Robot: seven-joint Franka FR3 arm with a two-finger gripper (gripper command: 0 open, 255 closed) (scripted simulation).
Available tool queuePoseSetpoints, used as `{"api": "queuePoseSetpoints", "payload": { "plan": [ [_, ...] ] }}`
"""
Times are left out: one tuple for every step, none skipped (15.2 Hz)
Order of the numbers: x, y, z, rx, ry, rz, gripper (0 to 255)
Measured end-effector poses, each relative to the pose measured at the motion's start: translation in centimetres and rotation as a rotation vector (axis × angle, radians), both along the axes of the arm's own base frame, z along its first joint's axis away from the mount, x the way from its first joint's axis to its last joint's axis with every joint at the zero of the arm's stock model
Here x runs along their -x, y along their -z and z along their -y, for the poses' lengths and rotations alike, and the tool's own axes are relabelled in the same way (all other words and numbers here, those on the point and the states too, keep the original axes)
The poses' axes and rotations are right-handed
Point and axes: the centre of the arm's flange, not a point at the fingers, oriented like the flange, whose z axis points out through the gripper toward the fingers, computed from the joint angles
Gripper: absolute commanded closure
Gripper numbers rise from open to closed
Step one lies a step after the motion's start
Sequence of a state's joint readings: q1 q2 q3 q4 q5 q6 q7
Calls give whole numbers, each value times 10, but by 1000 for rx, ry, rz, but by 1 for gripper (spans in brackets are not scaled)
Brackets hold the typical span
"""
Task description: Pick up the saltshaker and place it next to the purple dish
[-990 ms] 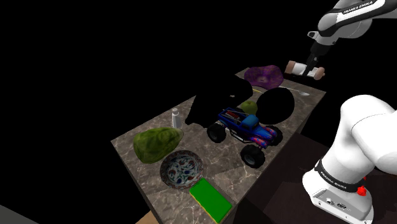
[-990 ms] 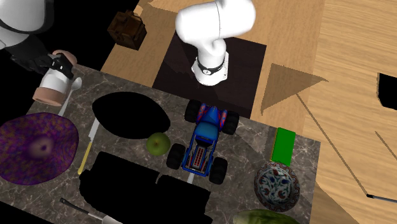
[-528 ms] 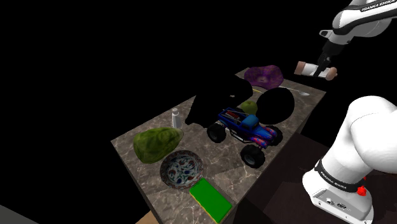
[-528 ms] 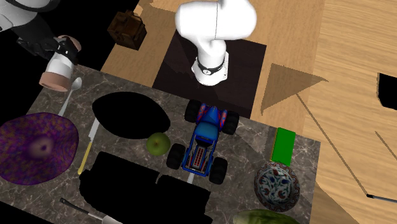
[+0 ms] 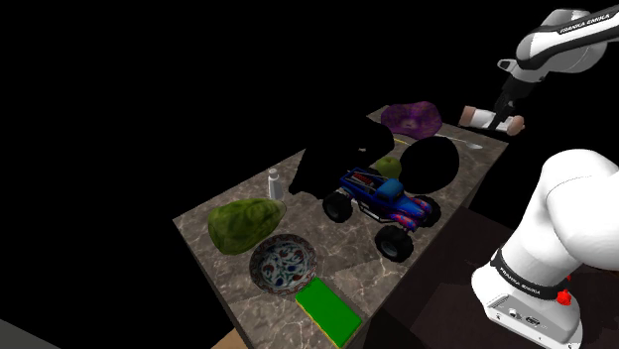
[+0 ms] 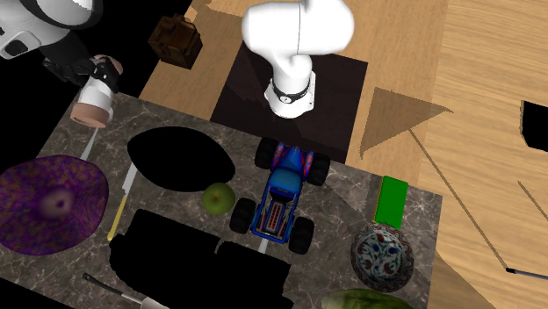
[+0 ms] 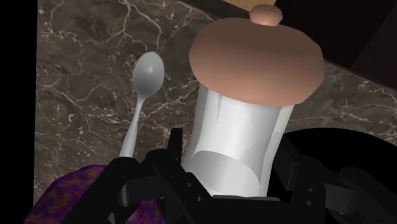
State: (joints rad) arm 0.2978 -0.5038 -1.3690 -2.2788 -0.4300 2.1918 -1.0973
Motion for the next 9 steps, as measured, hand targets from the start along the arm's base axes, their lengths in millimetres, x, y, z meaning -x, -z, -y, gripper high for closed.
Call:
{"api": "queuePoseSetpoints", "payload": {
  "plan": [
    [0, 5, 0, 0, 0, 0, 255],
    [0, 10, 1, 0, 0, 0, 255],
    [0, 16, 1, 0, 0, 0, 255],
    [0, 21, 0, 0, 0, 0, 255],
    [0, 26, 0, 0, 0, 0, 255],
    [0, 31, 0, 0, 0, 0, 255],
    [0, 37, 0, 0, 0, 0, 255],
    [0, 42, 0, 0, 0, 0, 255],
    [0, 48, 0, 0, 0, 0, 255]
  ]
}}
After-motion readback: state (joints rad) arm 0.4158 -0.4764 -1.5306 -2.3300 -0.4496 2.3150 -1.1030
